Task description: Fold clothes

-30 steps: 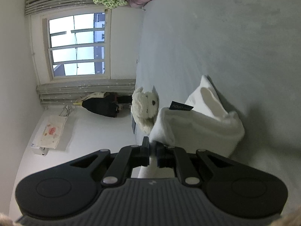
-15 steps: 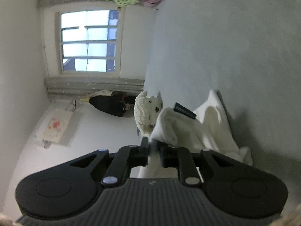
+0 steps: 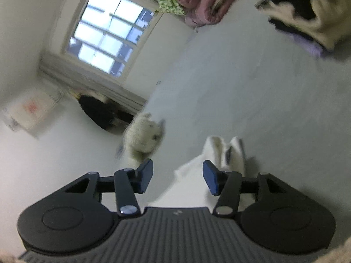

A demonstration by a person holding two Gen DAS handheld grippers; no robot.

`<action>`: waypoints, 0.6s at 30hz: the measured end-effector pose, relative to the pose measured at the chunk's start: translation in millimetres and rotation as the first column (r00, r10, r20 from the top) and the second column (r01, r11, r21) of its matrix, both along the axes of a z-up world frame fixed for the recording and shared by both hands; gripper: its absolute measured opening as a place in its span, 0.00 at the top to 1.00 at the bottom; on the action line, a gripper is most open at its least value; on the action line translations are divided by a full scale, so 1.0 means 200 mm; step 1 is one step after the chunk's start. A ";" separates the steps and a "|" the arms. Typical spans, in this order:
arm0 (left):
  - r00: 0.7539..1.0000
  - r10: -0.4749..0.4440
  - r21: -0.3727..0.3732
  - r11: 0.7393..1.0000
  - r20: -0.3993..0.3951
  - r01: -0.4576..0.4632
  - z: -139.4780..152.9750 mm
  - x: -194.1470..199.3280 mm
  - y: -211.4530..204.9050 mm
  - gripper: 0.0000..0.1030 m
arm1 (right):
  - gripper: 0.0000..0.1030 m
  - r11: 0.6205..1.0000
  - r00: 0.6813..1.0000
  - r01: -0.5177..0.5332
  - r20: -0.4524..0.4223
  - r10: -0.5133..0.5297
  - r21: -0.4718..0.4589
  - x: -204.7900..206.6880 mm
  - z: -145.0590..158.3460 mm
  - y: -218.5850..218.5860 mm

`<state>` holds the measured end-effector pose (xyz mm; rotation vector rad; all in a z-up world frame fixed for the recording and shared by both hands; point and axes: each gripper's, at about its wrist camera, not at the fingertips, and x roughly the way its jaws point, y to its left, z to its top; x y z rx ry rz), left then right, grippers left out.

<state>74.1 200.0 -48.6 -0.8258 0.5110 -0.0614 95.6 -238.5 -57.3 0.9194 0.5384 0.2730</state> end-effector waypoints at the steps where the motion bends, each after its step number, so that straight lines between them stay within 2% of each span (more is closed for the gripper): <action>1: 1.000 -0.011 0.057 0.998 -0.009 0.012 0.01 0.01 -0.03 0.59 | 0.49 0.999 1.000 -0.002 0.004 0.002 -0.050 -0.01 0.01 0.03; 3: 1.000 -0.012 0.151 0.988 -0.014 0.014 0.01 0.01 -0.06 0.59 | 0.50 0.988 1.000 0.000 0.007 0.001 -0.153 -0.02 0.03 0.08; 5: 1.000 0.004 0.252 0.968 -0.019 0.001 0.01 0.01 -0.09 0.59 | 0.52 0.973 1.000 0.007 0.015 -0.003 -0.232 -0.03 0.02 0.12; 9: 0.997 0.065 0.352 0.935 -0.042 -0.046 0.02 0.03 -0.08 0.58 | 0.53 0.921 1.000 0.016 0.026 -0.006 -0.390 0.00 0.02 0.18; 11: 0.996 0.079 0.360 0.931 -0.049 -0.056 0.01 0.05 -0.08 0.57 | 0.53 0.883 1.000 0.015 0.025 -0.004 -0.468 0.04 0.02 0.20; 16: 0.991 0.069 0.336 0.941 -0.116 -0.026 0.00 0.12 -0.08 0.59 | 0.53 0.851 1.000 0.010 0.015 -0.002 -0.525 0.12 -0.06 0.22; 18: 0.990 0.077 0.352 0.935 -0.119 -0.031 -0.01 0.14 -0.07 0.61 | 0.57 0.840 1.000 0.006 0.008 -0.002 -0.543 0.16 -0.09 0.23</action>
